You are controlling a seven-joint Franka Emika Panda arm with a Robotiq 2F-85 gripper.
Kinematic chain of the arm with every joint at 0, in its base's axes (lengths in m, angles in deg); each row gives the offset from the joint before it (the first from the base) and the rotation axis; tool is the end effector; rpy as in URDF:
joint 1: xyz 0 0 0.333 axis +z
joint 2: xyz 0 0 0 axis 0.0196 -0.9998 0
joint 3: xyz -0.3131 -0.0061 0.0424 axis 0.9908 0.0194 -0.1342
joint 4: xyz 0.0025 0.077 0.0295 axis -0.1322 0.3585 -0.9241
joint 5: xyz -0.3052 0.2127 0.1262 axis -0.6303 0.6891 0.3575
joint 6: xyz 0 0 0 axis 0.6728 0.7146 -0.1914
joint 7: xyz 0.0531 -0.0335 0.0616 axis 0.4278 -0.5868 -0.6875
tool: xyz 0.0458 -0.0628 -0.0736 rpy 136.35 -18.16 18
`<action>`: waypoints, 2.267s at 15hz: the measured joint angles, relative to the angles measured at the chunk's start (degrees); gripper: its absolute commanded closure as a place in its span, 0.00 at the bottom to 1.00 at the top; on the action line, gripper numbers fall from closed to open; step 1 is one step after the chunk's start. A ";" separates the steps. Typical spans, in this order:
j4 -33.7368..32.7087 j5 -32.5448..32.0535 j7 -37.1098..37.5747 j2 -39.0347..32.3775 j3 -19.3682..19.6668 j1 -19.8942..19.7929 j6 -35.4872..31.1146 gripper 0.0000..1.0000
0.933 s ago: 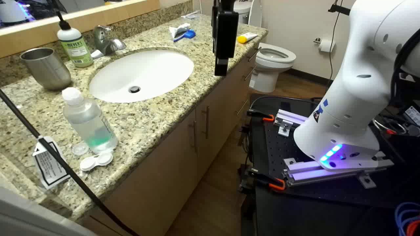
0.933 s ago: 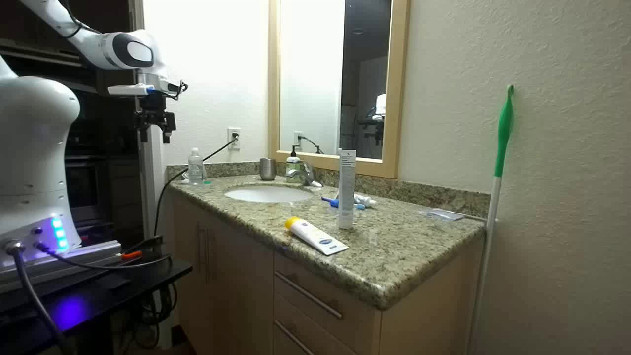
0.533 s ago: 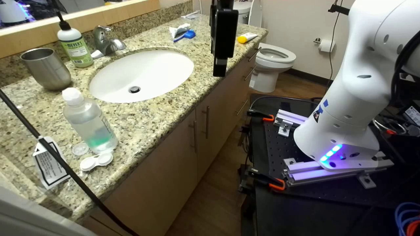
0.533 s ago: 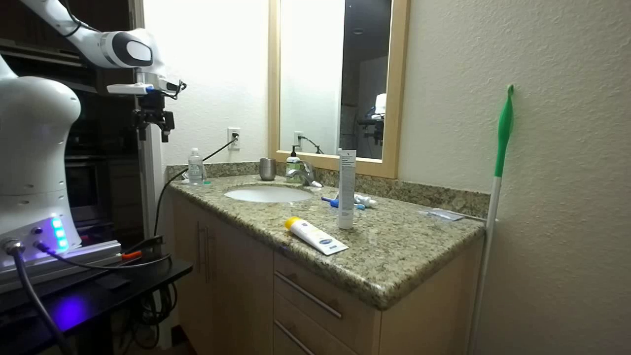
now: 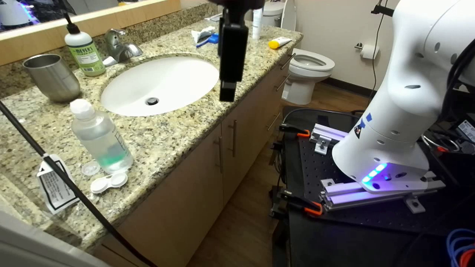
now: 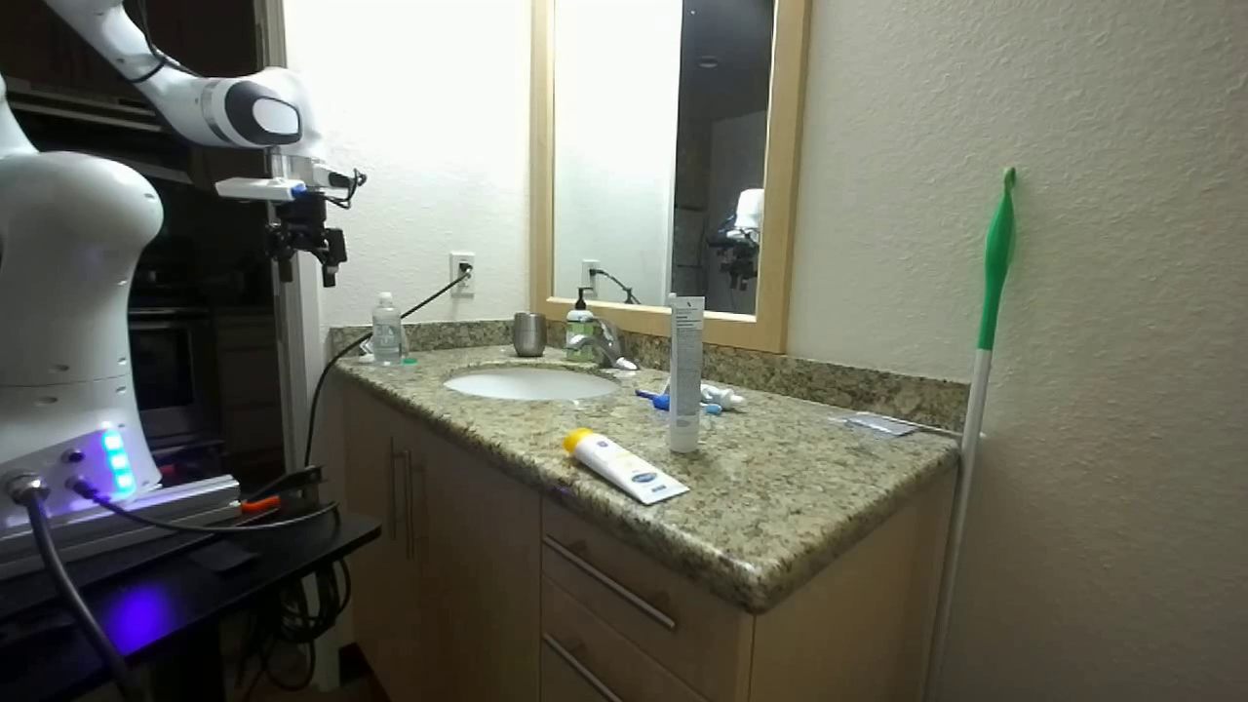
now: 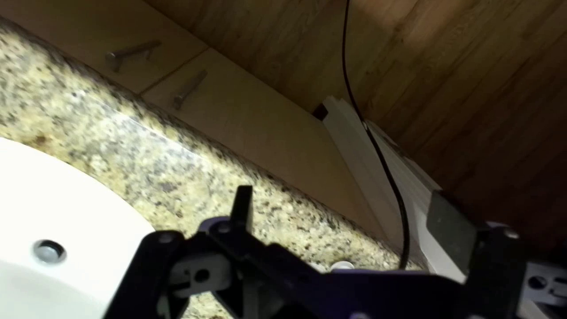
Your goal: Move the clear bottle to the right
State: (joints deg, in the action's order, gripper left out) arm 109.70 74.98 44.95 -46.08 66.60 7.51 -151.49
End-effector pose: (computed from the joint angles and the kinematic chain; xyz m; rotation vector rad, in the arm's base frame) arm 0.3412 0.0672 0.4043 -3.0653 -0.3197 -0.1609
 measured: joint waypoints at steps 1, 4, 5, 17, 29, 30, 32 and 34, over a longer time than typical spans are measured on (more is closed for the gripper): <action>-0.45 1.40 0.78 -2.39 -1.00 1.29 -3.88 0.00; -4.17 2.33 4.85 -10.67 -3.98 3.01 -14.40 0.00; -6.01 1.82 6.87 -13.50 -4.57 2.63 -17.29 0.00; -11.04 -3.53 13.45 -27.85 -5.24 -0.12 -35.12 0.00; -13.03 -11.17 20.62 -36.86 -5.81 -2.62 -48.58 0.00; -13.12 -11.18 20.62 -37.40 -5.81 -2.59 -48.98 0.00; -13.12 -11.18 20.62 -37.33 -5.81 -2.57 -48.95 0.00; -13.12 -11.18 20.62 -37.23 -5.81 -2.55 -48.94 0.00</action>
State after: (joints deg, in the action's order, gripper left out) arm 96.57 63.80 65.57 -83.30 60.80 4.96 -200.43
